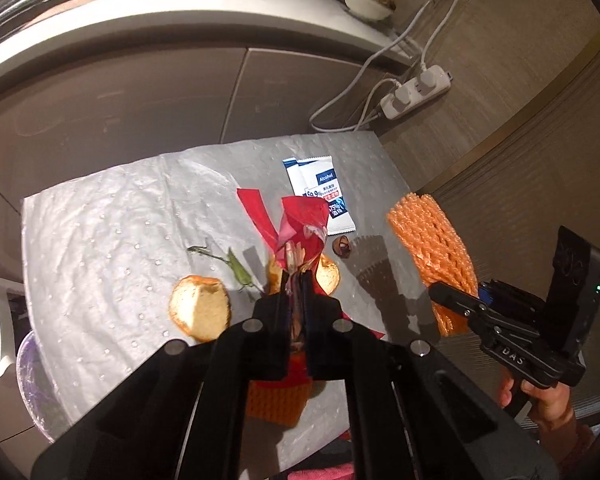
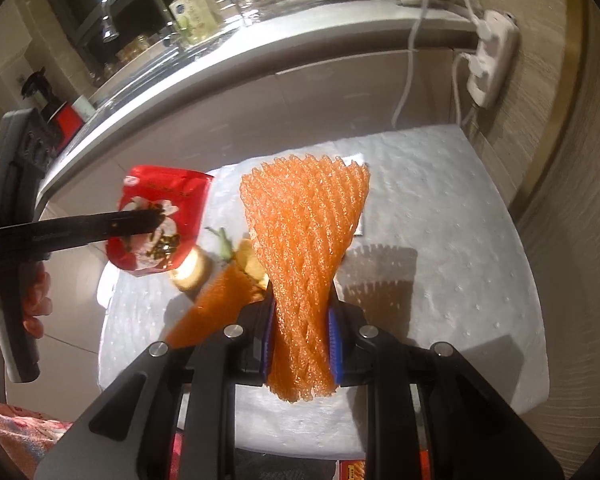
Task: Collect trash
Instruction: 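Lift the red snack bag off the table with the left tool, then carry the snack bag over the bin and open the left tool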
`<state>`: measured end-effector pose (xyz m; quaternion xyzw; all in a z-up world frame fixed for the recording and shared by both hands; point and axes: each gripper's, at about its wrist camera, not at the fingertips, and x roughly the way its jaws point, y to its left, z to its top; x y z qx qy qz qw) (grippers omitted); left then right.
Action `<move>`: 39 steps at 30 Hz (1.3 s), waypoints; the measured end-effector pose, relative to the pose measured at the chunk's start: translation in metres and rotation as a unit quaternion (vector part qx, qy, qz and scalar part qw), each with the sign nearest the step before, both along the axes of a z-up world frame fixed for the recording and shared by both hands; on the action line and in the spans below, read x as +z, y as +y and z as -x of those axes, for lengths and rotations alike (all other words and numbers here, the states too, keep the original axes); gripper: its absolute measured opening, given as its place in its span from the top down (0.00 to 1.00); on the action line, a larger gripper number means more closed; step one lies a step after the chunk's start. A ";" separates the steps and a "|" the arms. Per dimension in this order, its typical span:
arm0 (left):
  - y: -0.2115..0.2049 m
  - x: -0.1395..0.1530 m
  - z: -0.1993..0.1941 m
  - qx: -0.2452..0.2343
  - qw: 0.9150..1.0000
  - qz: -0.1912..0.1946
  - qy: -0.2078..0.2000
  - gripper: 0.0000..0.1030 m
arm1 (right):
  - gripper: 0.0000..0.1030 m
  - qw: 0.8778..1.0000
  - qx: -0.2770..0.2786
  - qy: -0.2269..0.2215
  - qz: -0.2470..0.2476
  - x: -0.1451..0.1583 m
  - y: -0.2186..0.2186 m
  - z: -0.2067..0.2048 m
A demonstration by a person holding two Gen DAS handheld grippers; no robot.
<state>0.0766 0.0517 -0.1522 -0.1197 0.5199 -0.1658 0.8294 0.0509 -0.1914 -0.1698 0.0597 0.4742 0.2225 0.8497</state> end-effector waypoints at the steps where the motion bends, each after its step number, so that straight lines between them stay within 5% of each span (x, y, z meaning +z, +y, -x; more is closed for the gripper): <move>1: 0.010 0.006 0.009 0.006 1.000 0.001 -0.005 0.96 | 0.78 1.000 0.009 -0.002 -0.002 0.004 0.009 0.001; 6: 0.074 0.020 0.060 0.044 0.998 -0.028 -0.018 0.96 | 0.78 0.998 0.059 -0.011 -0.012 0.019 0.063 0.014; 15: 0.180 -0.012 0.136 0.097 0.992 -0.081 0.004 0.96 | 0.78 0.990 0.139 -0.007 -0.025 0.039 0.171 0.055; 23: 0.234 -0.025 0.172 0.112 0.990 -0.081 0.001 0.96 | 0.78 0.984 0.177 -0.016 -0.015 0.051 0.254 0.098; 30: 0.258 -0.042 0.178 0.098 0.992 -0.074 0.008 0.95 | 0.78 0.984 0.176 -0.015 0.002 0.052 0.285 0.113; 37: 0.256 -0.106 0.159 0.058 0.994 -0.073 0.053 0.95 | 0.78 0.989 0.141 -0.014 0.032 0.060 0.280 0.125; 39: 0.253 -0.124 0.154 0.045 0.994 -0.079 0.067 0.86 | 0.78 0.990 0.131 -0.013 0.042 0.061 0.274 0.127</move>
